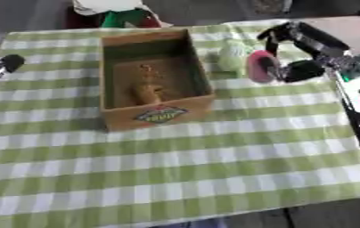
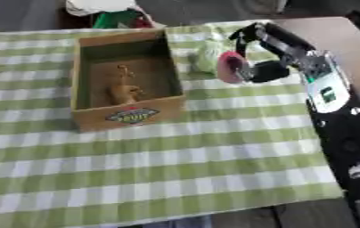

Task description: Pick up objects on the table and place them in the box.

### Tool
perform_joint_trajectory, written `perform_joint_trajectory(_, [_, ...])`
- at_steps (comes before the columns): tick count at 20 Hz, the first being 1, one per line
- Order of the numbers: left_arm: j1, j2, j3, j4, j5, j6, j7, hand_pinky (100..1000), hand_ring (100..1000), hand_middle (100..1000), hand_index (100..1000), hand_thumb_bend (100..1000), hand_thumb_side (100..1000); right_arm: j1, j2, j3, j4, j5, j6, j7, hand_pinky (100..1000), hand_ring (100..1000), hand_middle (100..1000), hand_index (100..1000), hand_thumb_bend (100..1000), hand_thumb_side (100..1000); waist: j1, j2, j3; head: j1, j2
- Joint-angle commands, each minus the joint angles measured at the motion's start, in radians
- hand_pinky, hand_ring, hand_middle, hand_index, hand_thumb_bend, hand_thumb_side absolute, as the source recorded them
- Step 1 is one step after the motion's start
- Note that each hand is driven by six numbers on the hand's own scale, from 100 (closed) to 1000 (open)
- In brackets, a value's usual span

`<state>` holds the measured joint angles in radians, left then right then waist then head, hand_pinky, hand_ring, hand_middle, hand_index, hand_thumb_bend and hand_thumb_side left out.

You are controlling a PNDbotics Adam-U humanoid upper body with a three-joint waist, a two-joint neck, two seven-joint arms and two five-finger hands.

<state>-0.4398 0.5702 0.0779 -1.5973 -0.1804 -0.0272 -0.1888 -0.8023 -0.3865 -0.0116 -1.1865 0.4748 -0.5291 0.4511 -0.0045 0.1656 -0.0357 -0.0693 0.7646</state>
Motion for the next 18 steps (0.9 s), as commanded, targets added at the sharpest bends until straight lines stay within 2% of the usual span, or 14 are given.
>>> perform_joint_trajectory(1, [-0.005, 0.004, 0.016, -0.034, 0.016, 0.002, 0.010, 651, 577, 598, 768, 640, 379, -0.073, 0.012, 0.018, 0.019, 0.035, -0.005, -0.053, 769, 853, 512, 256, 100, 198, -0.001, -0.020, 0.013, -0.011, 0.000])
perform_joint_trajectory(9, [0.005, -0.052, 0.019, -0.094, 0.046, 0.014, 0.025, 645, 572, 592, 763, 630, 367, -0.236, 0.116, 0.057, 0.196, 0.154, -0.022, -0.153, 771, 855, 519, 259, 100, 198, -0.004, -0.003, 0.075, -0.036, -0.015])
perform_joint_trajectory(14, [-0.005, -0.081, 0.011, -0.115, 0.058, 0.023, 0.018, 644, 572, 592, 763, 628, 367, -0.282, 0.197, 0.060, 0.282, 0.246, -0.039, -0.174, 772, 858, 524, 265, 100, 199, -0.003, 0.002, 0.098, -0.048, -0.022])
perform_joint_trajectory(18, [-0.016, -0.097, 0.003, -0.123, 0.063, 0.025, 0.007, 645, 572, 592, 763, 629, 368, -0.291, 0.247, 0.071, 0.337, 0.322, -0.055, -0.158, 777, 866, 548, 330, 100, 205, 0.000, 0.006, 0.111, -0.054, -0.027])
